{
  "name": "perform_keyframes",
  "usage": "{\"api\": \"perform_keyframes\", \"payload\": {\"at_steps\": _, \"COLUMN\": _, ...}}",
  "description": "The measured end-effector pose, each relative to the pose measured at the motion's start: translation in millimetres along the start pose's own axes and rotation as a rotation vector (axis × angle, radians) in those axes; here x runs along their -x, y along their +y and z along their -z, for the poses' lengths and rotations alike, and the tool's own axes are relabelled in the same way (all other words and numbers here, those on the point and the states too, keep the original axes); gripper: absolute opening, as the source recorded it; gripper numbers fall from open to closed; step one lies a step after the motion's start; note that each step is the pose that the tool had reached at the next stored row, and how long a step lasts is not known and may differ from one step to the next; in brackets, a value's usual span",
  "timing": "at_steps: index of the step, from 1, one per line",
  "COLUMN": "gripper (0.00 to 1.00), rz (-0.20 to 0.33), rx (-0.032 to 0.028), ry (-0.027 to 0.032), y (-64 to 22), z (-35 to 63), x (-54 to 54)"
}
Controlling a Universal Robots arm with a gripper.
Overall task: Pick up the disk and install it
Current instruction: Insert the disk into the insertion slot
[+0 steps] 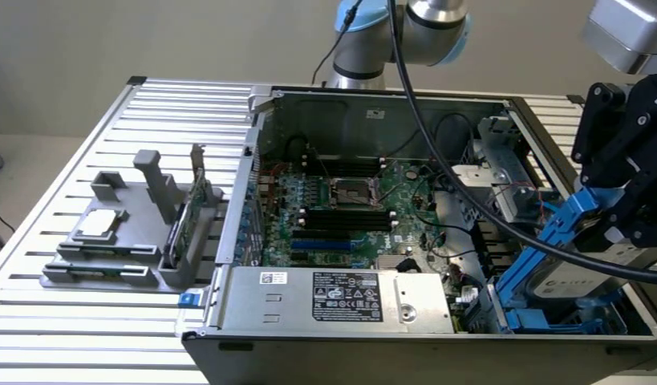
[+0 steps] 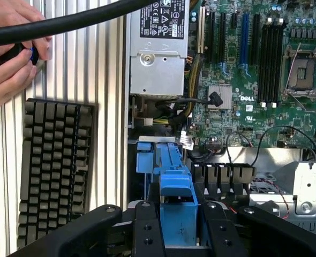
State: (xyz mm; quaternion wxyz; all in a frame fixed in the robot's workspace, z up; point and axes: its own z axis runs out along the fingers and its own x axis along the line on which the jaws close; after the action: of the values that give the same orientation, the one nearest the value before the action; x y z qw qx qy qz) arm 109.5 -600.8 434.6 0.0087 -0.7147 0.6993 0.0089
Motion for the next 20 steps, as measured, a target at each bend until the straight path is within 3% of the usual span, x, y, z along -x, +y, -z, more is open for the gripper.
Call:
{"api": "perform_keyframes", "payload": {"at_steps": 7, "gripper": 0.33, "rz": 0.0, "rx": 0.002, "ry": -0.0035, "y": -3.7, "z": -2.7, "x": -0.6}}
{"api": "perform_keyframes", "payload": {"at_steps": 14, "gripper": 0.33, "rz": 0.0, "rx": 0.0107, "ry": -0.0227, "y": -4.3, "z": -3.2, "x": -2.5}}
{"api": "perform_keyframes", "payload": {"at_steps": 20, "gripper": 0.33, "rz": 0.0, "rx": 0.0158, "ry": -0.0266, "y": -4.3, "z": -4.6, "x": -4.7}}
